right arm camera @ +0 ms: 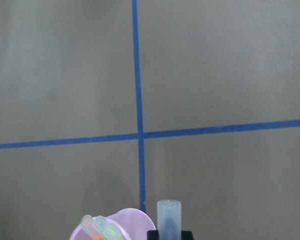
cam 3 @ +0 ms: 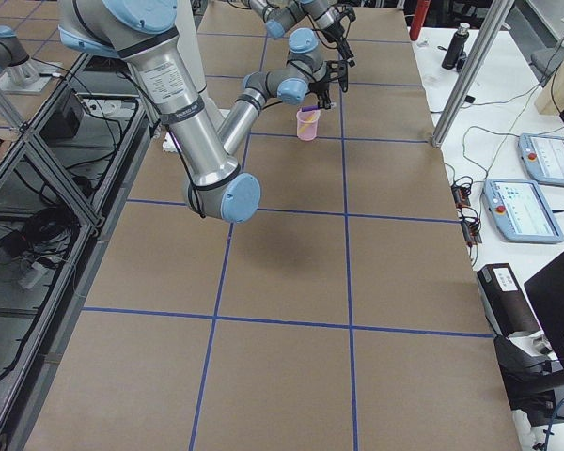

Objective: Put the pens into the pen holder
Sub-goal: 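Carry the purple marker over the pink cup with the right gripper, then lower the purple marker into the pink cup and open the right gripper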

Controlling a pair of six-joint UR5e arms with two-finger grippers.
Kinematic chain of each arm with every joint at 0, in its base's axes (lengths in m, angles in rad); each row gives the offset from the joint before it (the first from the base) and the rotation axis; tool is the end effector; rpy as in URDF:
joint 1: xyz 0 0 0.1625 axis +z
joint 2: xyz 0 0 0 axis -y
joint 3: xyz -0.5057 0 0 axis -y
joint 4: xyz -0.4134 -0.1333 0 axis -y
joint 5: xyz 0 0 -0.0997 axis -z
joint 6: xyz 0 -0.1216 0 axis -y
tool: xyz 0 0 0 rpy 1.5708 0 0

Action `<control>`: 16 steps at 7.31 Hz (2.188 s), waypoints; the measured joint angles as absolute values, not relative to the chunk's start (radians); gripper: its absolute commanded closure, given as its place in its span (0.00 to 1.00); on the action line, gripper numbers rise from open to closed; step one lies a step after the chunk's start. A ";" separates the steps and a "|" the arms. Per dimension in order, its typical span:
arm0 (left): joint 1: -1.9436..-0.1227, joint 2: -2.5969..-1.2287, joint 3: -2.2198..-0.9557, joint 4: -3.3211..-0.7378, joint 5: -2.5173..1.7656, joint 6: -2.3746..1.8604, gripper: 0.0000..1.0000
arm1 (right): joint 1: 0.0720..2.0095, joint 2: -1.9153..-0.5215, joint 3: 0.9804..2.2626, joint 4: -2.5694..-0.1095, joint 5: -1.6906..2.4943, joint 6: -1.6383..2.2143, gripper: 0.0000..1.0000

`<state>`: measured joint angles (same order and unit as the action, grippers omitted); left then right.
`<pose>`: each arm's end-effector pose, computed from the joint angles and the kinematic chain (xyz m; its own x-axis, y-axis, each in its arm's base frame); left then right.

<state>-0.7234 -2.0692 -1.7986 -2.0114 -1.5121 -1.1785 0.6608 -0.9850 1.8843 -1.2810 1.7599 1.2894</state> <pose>0.4330 -0.5697 0.2882 0.5403 0.0320 -0.8408 0.5353 0.7579 0.3728 -0.4728 -0.5075 0.2122 0.4117 -0.0254 0.9110 -0.3651 0.9113 0.1904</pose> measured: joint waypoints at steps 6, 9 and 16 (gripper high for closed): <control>-0.738 -2.038 -1.791 -2.025 -1.531 -1.190 0.00 | 0.398 -0.982 1.834 -1.081 1.233 1.174 1.00; -0.738 -2.025 -1.791 -2.028 -1.531 -1.198 0.00 | 0.379 -0.947 1.759 -1.079 1.187 1.148 1.00; -0.737 -2.022 -1.779 -2.028 -1.531 -1.198 0.00 | 0.308 -0.939 1.722 -1.080 1.104 1.126 0.01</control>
